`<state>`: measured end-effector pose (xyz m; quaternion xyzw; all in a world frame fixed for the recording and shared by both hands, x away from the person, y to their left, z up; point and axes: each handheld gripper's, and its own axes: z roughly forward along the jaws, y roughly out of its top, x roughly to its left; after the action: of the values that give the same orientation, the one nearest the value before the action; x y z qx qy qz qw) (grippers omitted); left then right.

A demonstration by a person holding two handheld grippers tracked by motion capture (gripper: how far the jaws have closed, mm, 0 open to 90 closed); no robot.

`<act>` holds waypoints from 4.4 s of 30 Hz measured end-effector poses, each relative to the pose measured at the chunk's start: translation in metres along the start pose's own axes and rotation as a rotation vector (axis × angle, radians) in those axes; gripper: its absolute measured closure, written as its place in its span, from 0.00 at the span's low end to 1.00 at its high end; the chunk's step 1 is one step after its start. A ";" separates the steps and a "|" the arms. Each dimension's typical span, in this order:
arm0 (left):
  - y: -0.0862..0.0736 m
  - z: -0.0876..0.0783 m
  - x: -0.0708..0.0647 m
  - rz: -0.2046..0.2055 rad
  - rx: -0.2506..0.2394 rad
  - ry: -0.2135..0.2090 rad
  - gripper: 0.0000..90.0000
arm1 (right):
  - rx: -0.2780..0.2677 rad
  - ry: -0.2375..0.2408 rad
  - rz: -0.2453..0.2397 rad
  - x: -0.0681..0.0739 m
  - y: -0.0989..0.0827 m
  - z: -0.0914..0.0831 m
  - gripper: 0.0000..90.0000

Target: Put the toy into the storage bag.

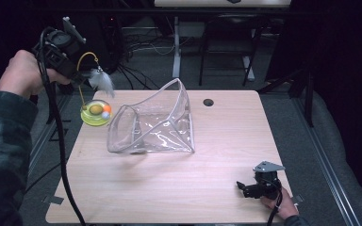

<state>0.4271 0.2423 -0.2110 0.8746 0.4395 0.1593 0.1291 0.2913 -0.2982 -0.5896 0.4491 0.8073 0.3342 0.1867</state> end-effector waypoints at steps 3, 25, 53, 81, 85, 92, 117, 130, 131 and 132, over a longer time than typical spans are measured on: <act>0.002 0.001 -0.002 0.005 -0.004 0.001 0.98 | 0.000 0.000 0.000 0.000 0.000 0.000 0.00; 0.033 0.032 -0.030 0.051 -0.012 -0.062 0.98 | 0.000 0.001 0.000 0.000 0.000 0.000 0.00; 0.046 0.088 -0.047 0.092 0.025 -0.133 0.98 | 0.001 0.004 -0.001 0.000 0.000 0.000 0.00; 0.051 0.137 -0.072 0.127 0.040 -0.176 0.98 | 0.001 0.003 -0.002 0.000 0.000 0.000 0.00; 0.050 0.147 -0.079 0.135 0.050 -0.175 0.98 | 0.001 0.003 -0.003 0.000 0.000 0.000 0.00; 0.049 0.163 -0.087 0.144 0.073 -0.167 0.98 | 0.000 0.003 -0.003 0.000 0.000 0.000 0.00; 0.046 0.196 -0.094 0.107 0.099 -0.166 0.94 | 0.001 0.006 -0.003 0.000 0.000 0.000 0.00; 0.015 0.152 -0.067 0.030 -0.029 -0.181 0.44 | 0.001 0.006 -0.002 0.000 0.000 0.000 0.00; 0.012 0.149 -0.063 0.020 -0.038 -0.176 0.40 | 0.001 0.006 -0.002 0.000 0.000 0.000 0.00; 0.009 0.145 -0.060 0.004 -0.046 -0.173 0.35 | 0.002 0.006 -0.002 0.000 0.000 0.000 0.00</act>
<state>0.4565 0.1757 -0.3510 0.8828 0.4209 0.0932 0.1863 0.2918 -0.2984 -0.5896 0.4475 0.8086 0.3346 0.1844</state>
